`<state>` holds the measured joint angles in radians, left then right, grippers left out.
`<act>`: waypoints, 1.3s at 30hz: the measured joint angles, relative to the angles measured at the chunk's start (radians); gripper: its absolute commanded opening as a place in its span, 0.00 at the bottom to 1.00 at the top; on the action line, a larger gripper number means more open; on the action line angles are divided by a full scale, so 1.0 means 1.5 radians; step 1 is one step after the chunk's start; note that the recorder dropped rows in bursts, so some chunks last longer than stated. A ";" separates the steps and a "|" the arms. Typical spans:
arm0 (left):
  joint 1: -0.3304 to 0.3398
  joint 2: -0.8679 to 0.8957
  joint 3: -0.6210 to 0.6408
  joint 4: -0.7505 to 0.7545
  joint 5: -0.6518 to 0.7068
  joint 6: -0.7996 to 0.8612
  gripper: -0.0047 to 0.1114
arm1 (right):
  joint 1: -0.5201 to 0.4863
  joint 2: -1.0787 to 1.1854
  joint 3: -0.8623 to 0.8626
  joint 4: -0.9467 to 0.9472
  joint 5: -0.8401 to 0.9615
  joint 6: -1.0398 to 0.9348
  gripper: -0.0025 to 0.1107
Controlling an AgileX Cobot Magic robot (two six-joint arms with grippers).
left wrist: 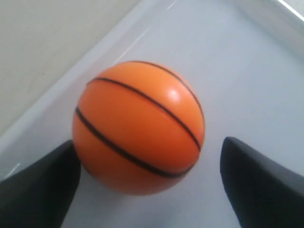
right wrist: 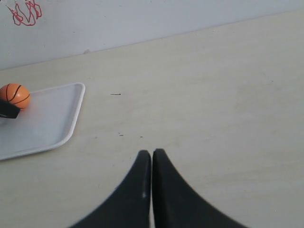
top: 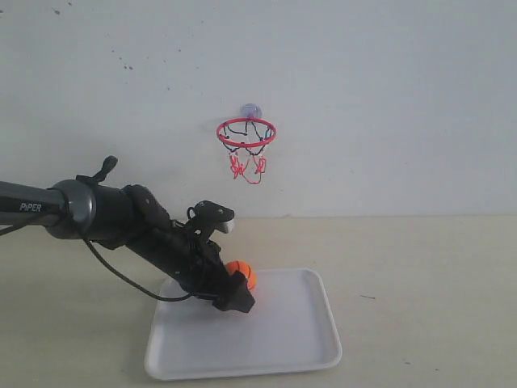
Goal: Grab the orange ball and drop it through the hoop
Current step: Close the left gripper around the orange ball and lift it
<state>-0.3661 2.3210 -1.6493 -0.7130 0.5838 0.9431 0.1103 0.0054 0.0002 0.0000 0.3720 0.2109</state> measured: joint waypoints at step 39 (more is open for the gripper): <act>-0.001 0.000 -0.005 -0.002 -0.083 0.007 0.19 | 0.000 0.000 0.000 0.000 0.000 0.000 0.02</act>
<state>-0.3678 2.3210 -1.6568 -0.7167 0.4600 0.9542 0.1103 0.0054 0.0002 0.0000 0.3720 0.2109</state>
